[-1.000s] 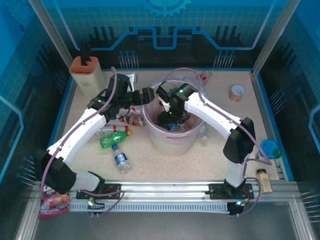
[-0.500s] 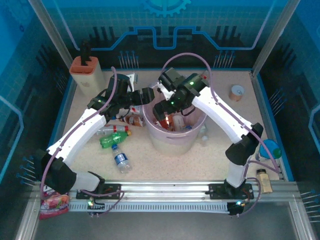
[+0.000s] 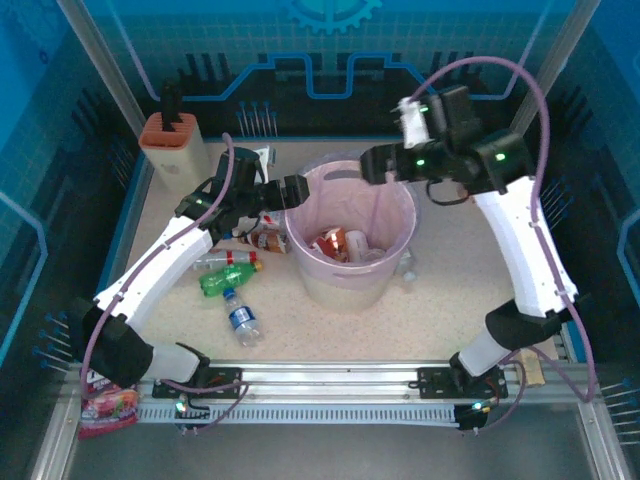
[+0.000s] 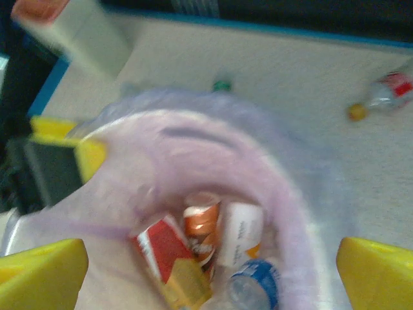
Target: Put the plastic bottles in the bin
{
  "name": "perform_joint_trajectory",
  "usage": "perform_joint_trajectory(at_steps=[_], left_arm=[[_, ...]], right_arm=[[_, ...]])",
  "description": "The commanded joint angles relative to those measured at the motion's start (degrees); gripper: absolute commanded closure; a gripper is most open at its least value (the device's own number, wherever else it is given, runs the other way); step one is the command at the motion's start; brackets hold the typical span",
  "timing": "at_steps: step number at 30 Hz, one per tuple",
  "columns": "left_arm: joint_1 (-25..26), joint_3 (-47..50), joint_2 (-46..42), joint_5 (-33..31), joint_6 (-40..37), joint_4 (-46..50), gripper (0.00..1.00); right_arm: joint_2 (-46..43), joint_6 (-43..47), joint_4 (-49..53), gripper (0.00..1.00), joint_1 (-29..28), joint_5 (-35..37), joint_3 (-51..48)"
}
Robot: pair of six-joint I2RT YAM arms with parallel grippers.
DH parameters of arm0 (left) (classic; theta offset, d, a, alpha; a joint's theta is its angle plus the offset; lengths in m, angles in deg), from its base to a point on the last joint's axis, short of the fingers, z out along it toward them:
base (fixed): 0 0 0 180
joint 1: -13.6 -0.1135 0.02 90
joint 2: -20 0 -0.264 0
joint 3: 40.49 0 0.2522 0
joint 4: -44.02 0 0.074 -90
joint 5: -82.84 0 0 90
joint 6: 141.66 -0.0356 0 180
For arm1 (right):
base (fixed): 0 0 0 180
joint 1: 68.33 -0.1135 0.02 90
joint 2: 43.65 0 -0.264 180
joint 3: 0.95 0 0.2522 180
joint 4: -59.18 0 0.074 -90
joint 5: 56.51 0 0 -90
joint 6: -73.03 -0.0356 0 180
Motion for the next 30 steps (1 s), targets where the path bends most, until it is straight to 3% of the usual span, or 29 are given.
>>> perform_joint_trajectory(at_steps=[1,6,9,19,30], left_arm=[[-0.3,-1.7,0.6,-0.4,-0.7,1.5,0.11],[-0.4,-2.2,0.7,0.7,-0.6,1.3,0.11],[-0.6,-2.2,0.8,1.8,-0.3,1.0,0.11],[-0.7,-1.8,-1.6,4.2,0.5,1.3,0.09],[-0.7,-2.8,-4.2,5.3,0.4,3.3,0.01]], right_arm=[[-2.0,-3.5,-4.2,0.0,6.3,-3.0,-6.1],[-1.0,-8.8,-15.0,0.0,17.8,-7.7,-17.2],[2.7,-12.1,-23.1,0.0,21.2,-7.9,-23.0],[21.8,-20.6,-40.2,0.02,21.2,-6.2,-23.5],[41.7,-23.0,-43.5,0.03,18.8,-2.4,-9.6]])
